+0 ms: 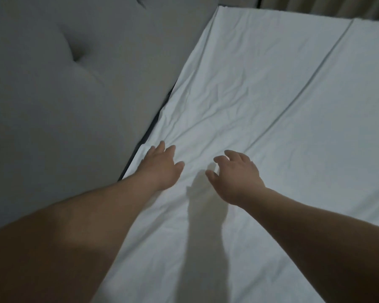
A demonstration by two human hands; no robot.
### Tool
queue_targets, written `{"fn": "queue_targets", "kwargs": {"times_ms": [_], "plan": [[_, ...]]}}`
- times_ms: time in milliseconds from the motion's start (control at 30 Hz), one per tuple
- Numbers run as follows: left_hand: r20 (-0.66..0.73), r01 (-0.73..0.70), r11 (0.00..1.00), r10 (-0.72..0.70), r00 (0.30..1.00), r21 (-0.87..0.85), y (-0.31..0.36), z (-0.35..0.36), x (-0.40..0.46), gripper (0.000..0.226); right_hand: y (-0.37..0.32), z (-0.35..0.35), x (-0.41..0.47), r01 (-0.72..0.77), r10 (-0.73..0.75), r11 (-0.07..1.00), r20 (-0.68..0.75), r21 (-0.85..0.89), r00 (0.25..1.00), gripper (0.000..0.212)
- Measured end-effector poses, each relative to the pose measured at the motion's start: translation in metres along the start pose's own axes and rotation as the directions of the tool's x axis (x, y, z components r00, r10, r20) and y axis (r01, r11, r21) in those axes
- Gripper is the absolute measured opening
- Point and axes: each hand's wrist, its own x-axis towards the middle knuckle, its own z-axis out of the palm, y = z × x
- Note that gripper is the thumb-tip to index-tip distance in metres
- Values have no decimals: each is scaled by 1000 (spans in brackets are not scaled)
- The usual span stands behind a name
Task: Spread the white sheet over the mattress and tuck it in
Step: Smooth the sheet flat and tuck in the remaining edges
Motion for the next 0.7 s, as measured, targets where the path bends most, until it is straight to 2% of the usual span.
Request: {"fn": "queue_targets", "kwargs": {"times_ms": [100,233,367,500,533,600,667,700], "plan": [[2,-15,999,15,1000,-31,9,-7,55,67,1,2,40,12,-12,1000,-17,12,1000,65],[-2,17,997,-18,1000,-69,-1,7,117,71,1,22,101,0,-2,999,-60,-32,998,78],[-45,118,991,-121,992,-66,-20,26,137,76,-8,40,125,-68,69,997,11,-46,998,64],[-77,274,949,-288,954,-155,-17,22,147,89,-15,48,120,52,-55,995,-24,-87,998,57],[-68,308,939,-321,945,-155,-13,19,150,92,-13,43,123,27,-31,997,-48,-78,998,56],[-88,336,934,-348,933,-125,-4,13,155,93,-1,33,130,-119,114,991,-84,-58,990,59],[-189,252,967,-254,949,-30,5,9,157,88,17,32,134,-252,250,967,-43,-50,967,66],[-246,134,990,-119,962,47,8,7,159,87,24,36,133,-276,275,959,-12,-61,961,70]]}}
